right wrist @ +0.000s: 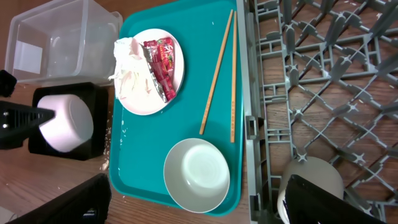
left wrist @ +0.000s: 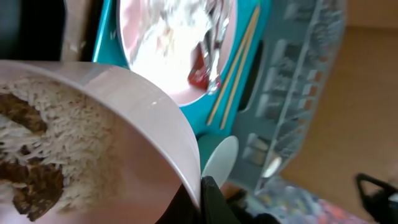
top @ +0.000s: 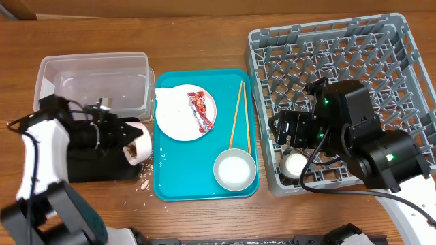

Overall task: Sort waste into correct bins and load items into the dishwasher
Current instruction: 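Tip the small plate over the black tray to dump the scraps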

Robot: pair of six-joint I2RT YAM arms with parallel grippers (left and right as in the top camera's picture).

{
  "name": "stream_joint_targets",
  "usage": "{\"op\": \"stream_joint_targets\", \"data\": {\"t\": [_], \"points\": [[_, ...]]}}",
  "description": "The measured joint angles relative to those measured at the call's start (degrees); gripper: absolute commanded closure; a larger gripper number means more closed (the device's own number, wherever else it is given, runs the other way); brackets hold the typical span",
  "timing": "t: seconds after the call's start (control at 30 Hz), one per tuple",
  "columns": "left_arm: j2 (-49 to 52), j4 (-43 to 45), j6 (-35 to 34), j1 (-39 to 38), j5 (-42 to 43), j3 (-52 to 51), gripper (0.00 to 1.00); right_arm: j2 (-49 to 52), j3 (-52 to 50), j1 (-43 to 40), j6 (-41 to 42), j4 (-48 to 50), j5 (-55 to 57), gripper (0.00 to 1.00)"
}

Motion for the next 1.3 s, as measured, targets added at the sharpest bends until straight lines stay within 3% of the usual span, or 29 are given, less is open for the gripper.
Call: {"op": "stream_joint_targets", "data": {"t": [0.2, 0.4, 0.77, 0.87, 1.3], "points": [[9.01, -5.86, 11.89, 7.93, 14.88, 0.00, 0.96, 0.00, 0.00, 0.00, -0.02, -0.22, -0.37, 0.09], [13.75, -12.55, 18.97, 12.81, 23.21, 0.00, 0.96, 0.00, 0.00, 0.00, 0.00, -0.24, -0.87, 0.09], [13.84, -19.63, 25.57, 16.52, 26.34, 0.00, 0.96, 0.00, 0.00, 0.00, -0.02, -0.26, -1.25, 0.09], [13.84, -17.29, 26.95, 16.52, 26.53, 0.02, 0.96, 0.00, 0.00, 0.00, 0.00, -0.22, -1.25, 0.09], [13.84, -28.83, 37.40, 16.50, 25.20, 0.02, 0.96, 0.00, 0.00, 0.00, -0.02, -0.24, -1.29, 0.09]]}}
